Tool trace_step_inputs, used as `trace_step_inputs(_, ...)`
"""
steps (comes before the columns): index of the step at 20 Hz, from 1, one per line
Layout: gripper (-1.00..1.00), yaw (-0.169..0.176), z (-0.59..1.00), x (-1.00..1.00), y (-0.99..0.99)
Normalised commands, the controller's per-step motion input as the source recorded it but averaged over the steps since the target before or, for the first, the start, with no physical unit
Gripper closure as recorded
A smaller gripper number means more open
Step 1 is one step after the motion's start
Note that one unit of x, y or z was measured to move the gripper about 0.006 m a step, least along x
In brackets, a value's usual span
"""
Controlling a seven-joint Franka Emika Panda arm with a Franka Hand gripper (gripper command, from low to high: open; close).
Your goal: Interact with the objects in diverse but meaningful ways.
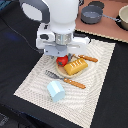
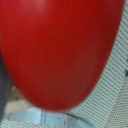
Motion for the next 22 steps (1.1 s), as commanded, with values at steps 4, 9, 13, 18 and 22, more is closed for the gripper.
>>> trace_step_inputs(4,1.00,-0.020,0.00,0.00,-0.02)
trace_step_inputs(9,1.00,-0.019,0.00,-0.04,-0.02)
trace_step_inputs(13,1.00,-0.012,-0.01,-0.03,-0.02)
trace_step_inputs(18,1.00,-0.020,0.07,-0.14,0.02)
trace_step_inputs(22,-1.00,-0.078,0.46,-0.33,0.15)
